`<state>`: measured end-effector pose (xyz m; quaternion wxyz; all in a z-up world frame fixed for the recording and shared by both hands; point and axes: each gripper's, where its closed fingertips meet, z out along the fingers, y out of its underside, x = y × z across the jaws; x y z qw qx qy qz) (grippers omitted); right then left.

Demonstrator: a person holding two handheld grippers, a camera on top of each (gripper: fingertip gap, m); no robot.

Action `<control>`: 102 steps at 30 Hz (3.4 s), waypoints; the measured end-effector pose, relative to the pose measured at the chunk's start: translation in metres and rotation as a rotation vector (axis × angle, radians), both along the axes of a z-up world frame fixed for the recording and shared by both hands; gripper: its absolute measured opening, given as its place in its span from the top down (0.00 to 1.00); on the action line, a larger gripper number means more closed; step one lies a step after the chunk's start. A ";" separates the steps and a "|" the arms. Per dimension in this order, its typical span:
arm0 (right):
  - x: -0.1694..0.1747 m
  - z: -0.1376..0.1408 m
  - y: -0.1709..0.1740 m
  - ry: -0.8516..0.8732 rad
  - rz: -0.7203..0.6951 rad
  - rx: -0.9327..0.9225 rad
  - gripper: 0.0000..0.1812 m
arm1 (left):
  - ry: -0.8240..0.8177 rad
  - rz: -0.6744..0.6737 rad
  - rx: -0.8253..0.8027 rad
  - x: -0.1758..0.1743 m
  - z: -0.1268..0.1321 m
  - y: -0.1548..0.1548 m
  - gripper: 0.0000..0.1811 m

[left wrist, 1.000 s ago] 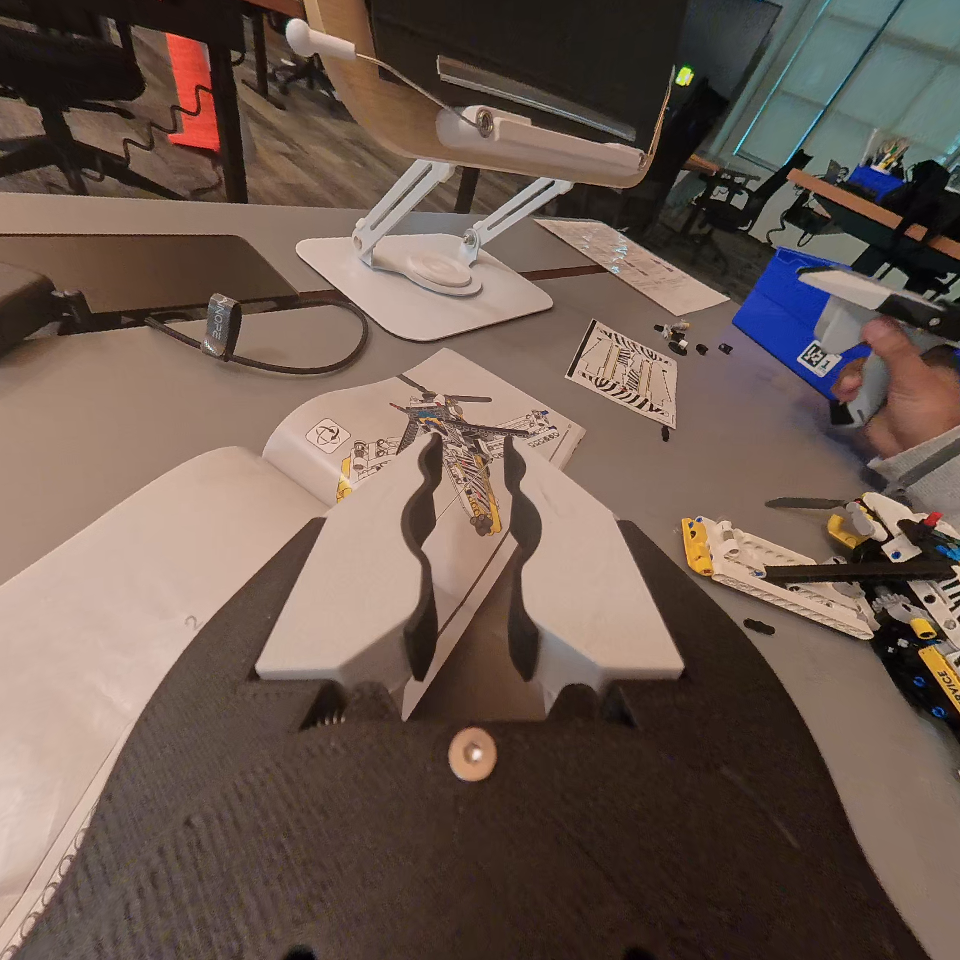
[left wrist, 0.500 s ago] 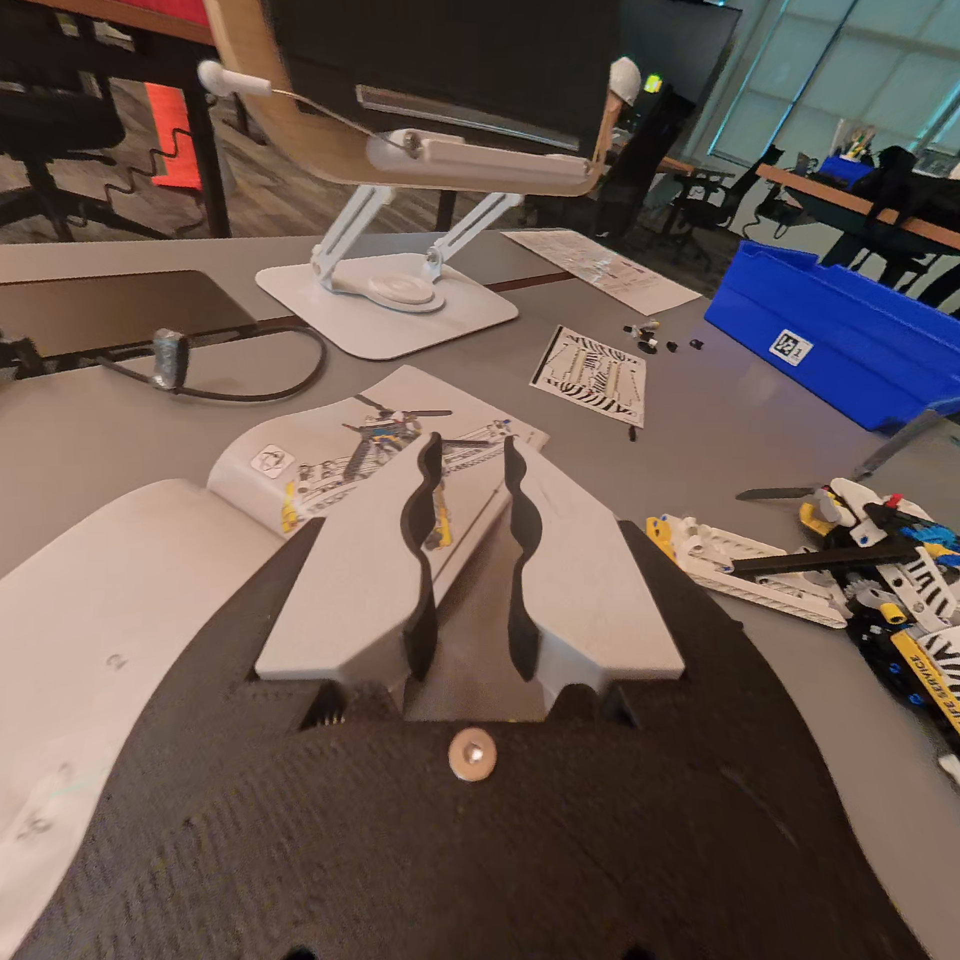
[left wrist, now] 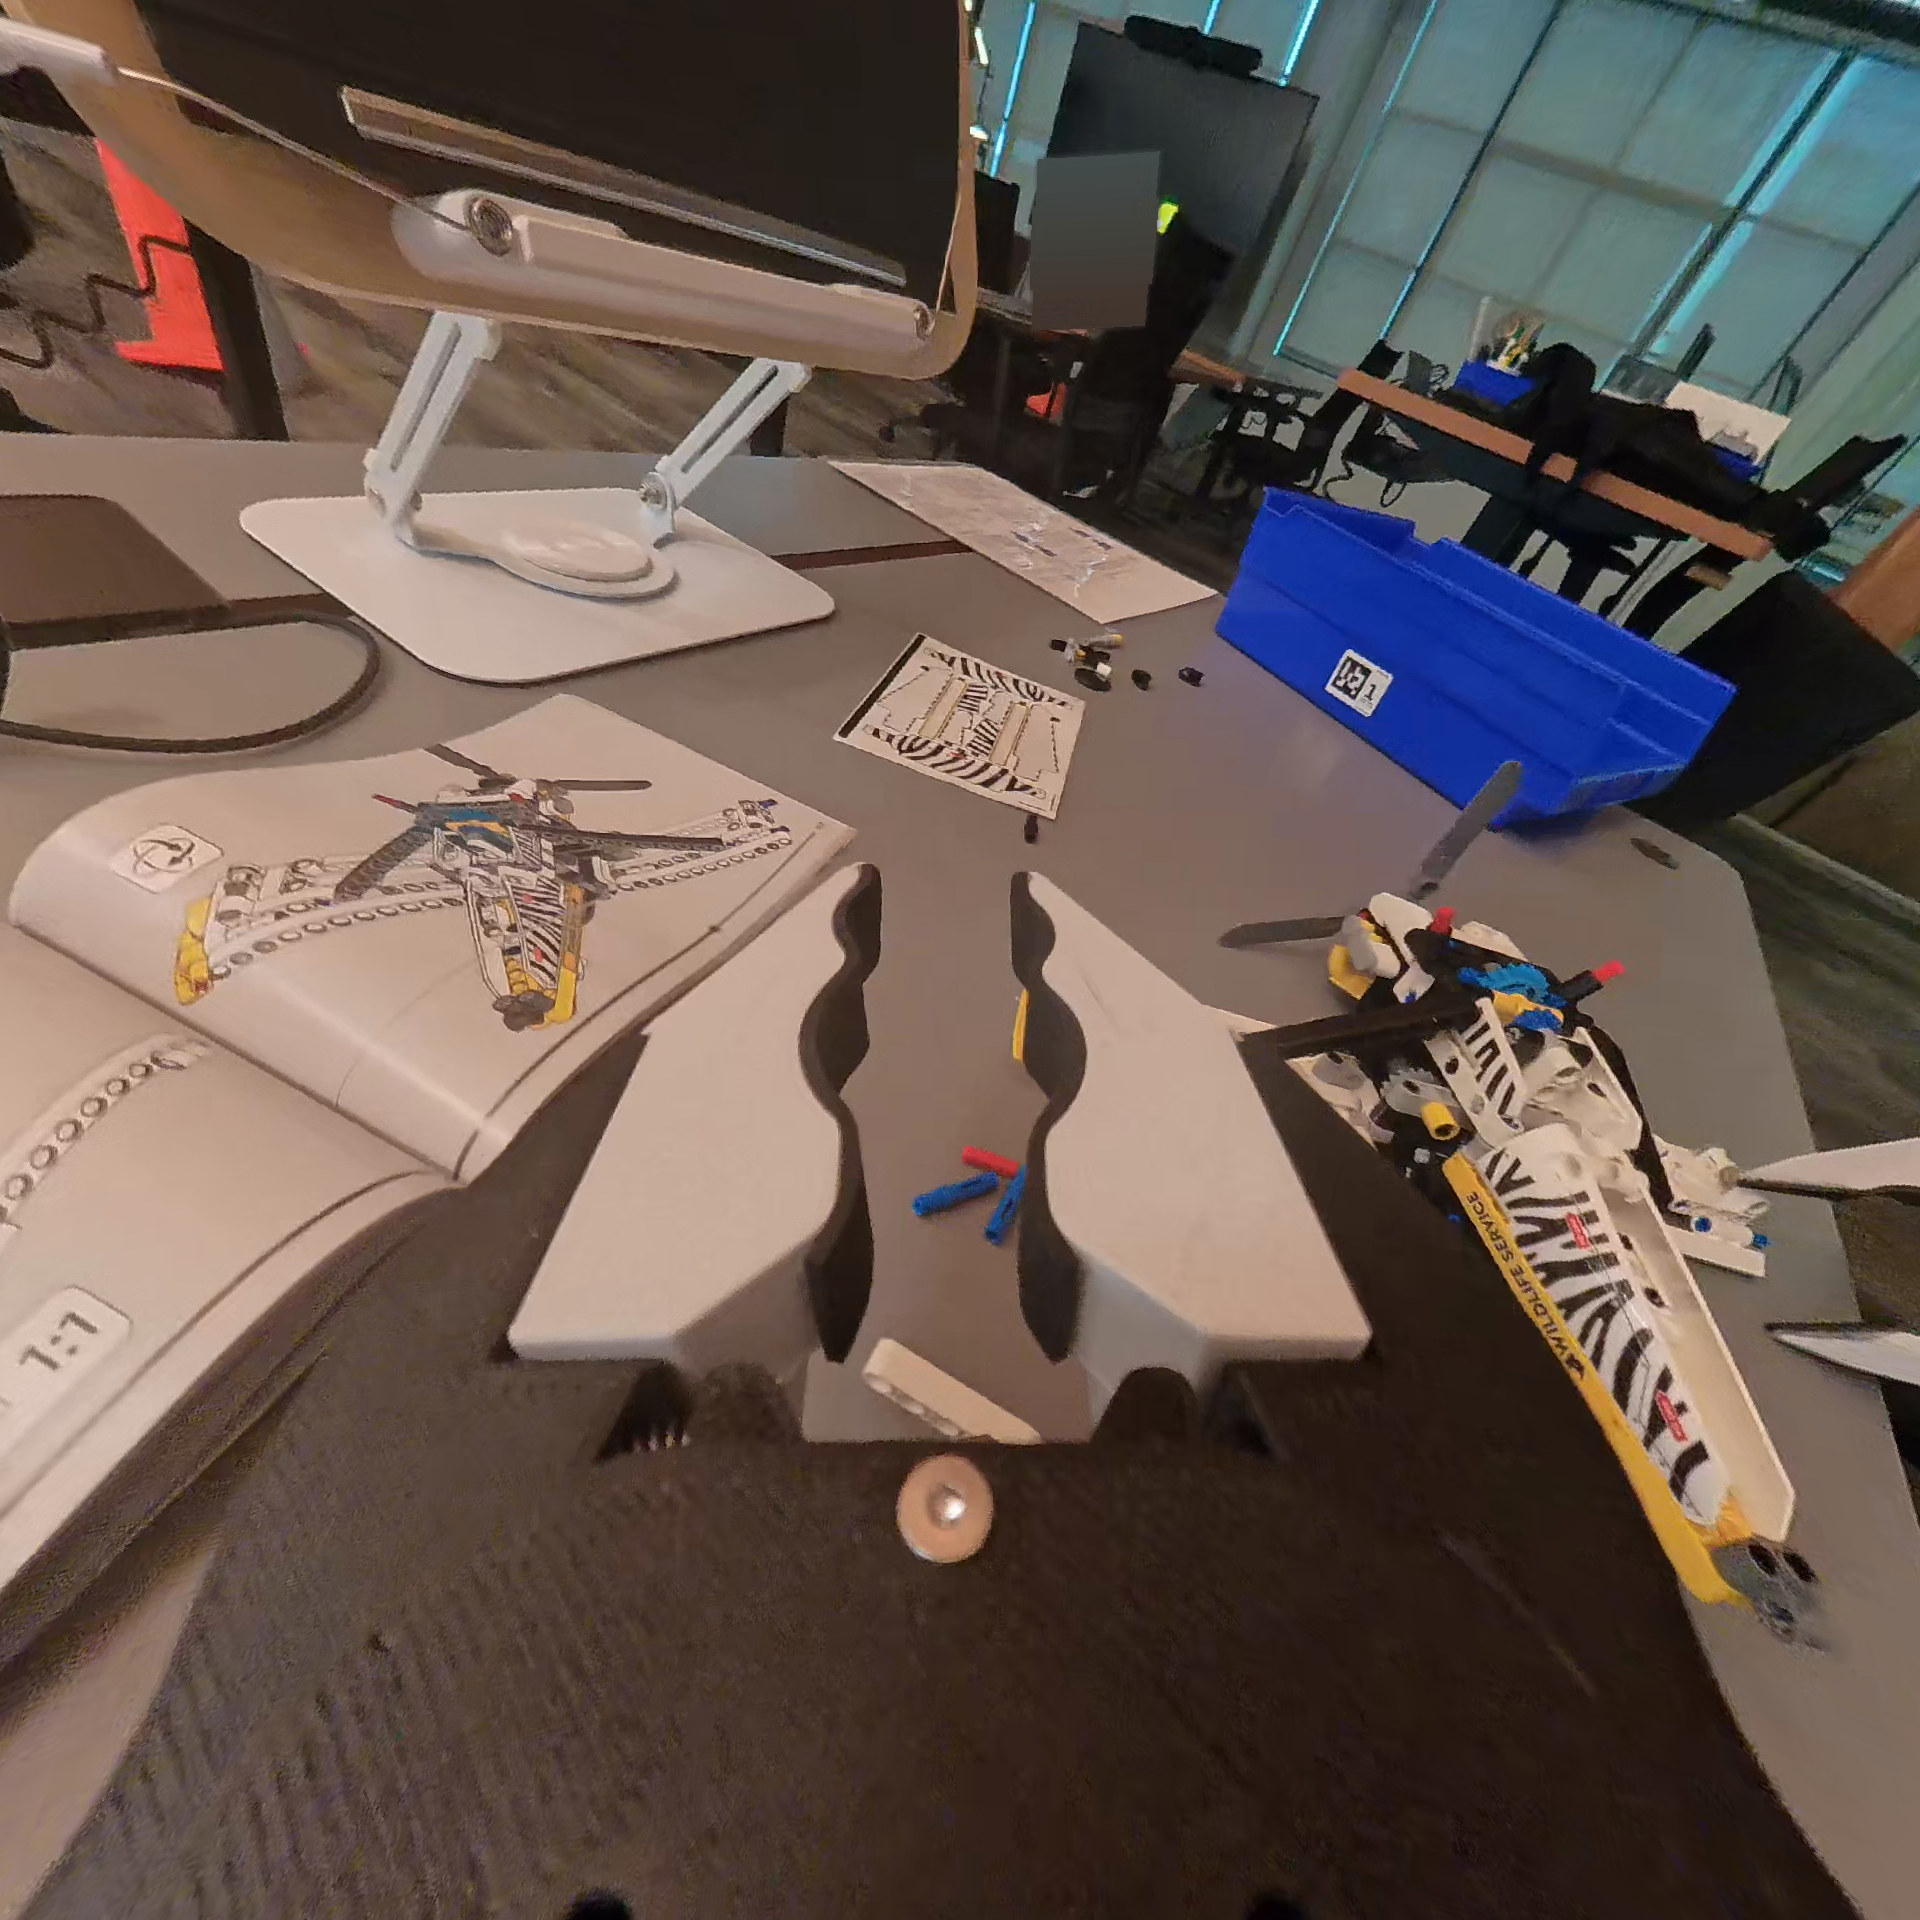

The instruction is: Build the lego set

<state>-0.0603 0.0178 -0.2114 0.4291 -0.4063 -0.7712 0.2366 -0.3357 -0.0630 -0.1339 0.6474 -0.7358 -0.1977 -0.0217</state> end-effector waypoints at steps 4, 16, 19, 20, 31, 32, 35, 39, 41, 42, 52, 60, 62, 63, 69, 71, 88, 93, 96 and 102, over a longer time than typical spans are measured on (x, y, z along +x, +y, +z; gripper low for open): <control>0.006 0.000 0.005 -0.010 0.035 0.072 0.78 | -0.008 0.002 0.009 0.001 0.000 -0.003 0.87; 0.000 -0.006 0.005 -0.043 0.051 0.256 0.93 | -0.022 -0.014 0.020 0.002 0.002 -0.003 0.87; 0.000 -0.005 0.003 -0.056 0.027 0.159 1.00 | -0.023 -0.017 0.019 0.002 0.001 -0.002 0.87; -0.001 -0.005 0.004 -0.059 0.013 0.129 1.00 | -0.024 -0.018 0.019 0.002 0.001 -0.002 0.87; -0.005 0.007 0.009 -0.026 -0.036 -0.065 0.97 | -0.029 -0.022 0.019 0.002 0.001 -0.002 0.87; -0.005 0.006 0.007 -0.030 -0.024 -0.060 0.95 | -0.029 -0.022 0.018 0.002 0.001 -0.002 0.87; -0.006 0.003 0.003 -0.049 -0.005 -0.055 0.92 | -0.031 -0.025 0.016 0.003 0.000 -0.002 0.87; -0.008 -0.006 0.007 -0.088 -0.033 -0.051 0.88 | -0.031 -0.022 0.016 0.002 0.000 -0.002 0.87; -0.009 -0.007 0.007 -0.094 -0.035 -0.073 0.89 | -0.033 -0.023 0.017 0.002 0.000 -0.002 0.87; -0.009 -0.007 0.008 -0.099 -0.038 -0.084 0.89 | -0.033 -0.023 0.017 0.002 0.000 -0.002 0.87; -0.010 -0.008 0.011 -0.142 -0.066 -0.147 0.92 | -0.031 -0.024 0.020 0.002 0.001 -0.002 0.87; -0.010 -0.004 0.011 -0.127 -0.087 -0.230 0.93 | -0.033 -0.027 0.019 0.003 0.000 -0.002 0.87; -0.010 -0.003 0.011 -0.130 -0.093 -0.285 0.93 | -0.033 -0.027 0.018 0.002 0.000 -0.002 0.87; -0.010 -0.002 0.011 -0.133 -0.098 -0.318 0.93 | -0.034 -0.027 0.019 0.002 0.000 -0.002 0.87; -0.011 0.004 0.013 -0.134 -0.134 -0.494 0.93 | -0.035 -0.028 0.018 0.003 0.000 -0.002 0.86; -0.011 0.004 0.015 -0.131 -0.150 -0.522 0.93 | -0.036 -0.029 0.018 0.003 0.000 -0.001 0.87; -0.011 0.003 0.015 -0.106 -0.154 -0.460 0.96 | -0.038 -0.031 0.019 0.003 0.000 -0.001 0.86; -0.011 0.003 0.015 -0.098 -0.151 -0.418 0.96 | -0.036 -0.032 0.018 0.003 0.000 -0.001 0.86; -0.011 0.004 0.015 -0.093 -0.148 -0.406 0.96 | -0.037 -0.033 0.019 0.003 0.000 -0.001 0.87; -0.011 0.005 0.013 -0.087 -0.133 -0.381 0.96 | -0.037 -0.032 0.019 0.003 0.000 -0.001 0.87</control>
